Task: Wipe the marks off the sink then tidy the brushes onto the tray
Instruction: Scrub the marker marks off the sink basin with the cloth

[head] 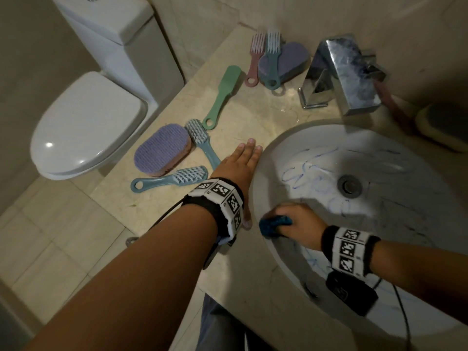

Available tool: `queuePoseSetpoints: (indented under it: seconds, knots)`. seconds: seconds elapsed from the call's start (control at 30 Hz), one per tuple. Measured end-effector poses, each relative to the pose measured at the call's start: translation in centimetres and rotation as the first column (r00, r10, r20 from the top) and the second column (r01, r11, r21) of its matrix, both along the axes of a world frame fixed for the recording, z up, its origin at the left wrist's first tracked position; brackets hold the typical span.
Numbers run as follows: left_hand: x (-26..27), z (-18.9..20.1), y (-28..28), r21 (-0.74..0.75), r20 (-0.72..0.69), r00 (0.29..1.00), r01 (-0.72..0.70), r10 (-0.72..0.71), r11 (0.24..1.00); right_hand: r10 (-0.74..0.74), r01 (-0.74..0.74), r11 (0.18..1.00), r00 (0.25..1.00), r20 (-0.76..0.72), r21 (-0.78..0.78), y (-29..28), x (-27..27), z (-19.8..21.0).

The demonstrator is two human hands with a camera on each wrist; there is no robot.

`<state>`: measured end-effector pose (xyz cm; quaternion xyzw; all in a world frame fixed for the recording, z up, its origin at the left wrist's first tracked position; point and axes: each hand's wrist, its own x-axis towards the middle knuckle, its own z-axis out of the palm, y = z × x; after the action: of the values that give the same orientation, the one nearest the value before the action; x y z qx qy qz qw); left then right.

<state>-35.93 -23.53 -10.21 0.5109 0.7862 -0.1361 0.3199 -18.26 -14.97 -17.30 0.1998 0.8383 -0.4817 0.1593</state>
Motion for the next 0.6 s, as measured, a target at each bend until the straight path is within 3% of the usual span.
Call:
queuePoseSetpoints:
  seconds: [0.07, 0.2, 0.23, 0.33, 0.47, 0.53, 0.6]
  knots:
    - [0.1, 0.1, 0.1, -0.006, -0.014, 1.0, 0.011, -0.011, 1.0, -0.045, 0.044, 0.999, 0.997, -0.056, -0.005, 0.7, -1.5, -0.5]
    - [0.1, 0.3, 0.1, -0.019, -0.014, 1.0, 0.005, -0.006, 1.0, -0.405, 0.409, 0.913, 0.905, -0.126, 0.003, 0.6, -4.7, -1.5]
    - [0.1, 0.3, 0.1, -0.016, -0.023, 1.0, 0.013, -0.013, 1.0, -0.411, 0.41, 0.911, 0.904, -0.116, -0.031, 0.5, -4.4, -1.4]
    - [0.1, 0.1, 0.0, -0.011, -0.044, 0.998, 0.035, -0.036, 0.999, -0.22, 0.215, 0.973, 0.974, -0.048, -0.089, -0.4, -0.6, -0.4]
    - [0.2, 0.1, 0.0, 0.001, -0.06, 0.997, 0.05, -0.05, 0.999, -0.018, 0.018, 1.0, 1.0, -0.011, -0.014, -0.1, 1.7, 0.0]
    - [0.2, 0.1, 0.0, 0.006, -0.057, 0.997, 0.051, -0.051, 0.999, -0.069, 0.071, 0.997, 0.996, -0.057, 0.018, 0.3, -0.4, -0.5]
    - [0.2, 0.1, 0.0, 0.009, -0.045, 0.999, 0.024, -0.023, 1.0, -0.225, 0.224, 0.974, 0.971, -0.078, -0.018, 0.3, -2.6, -0.4]
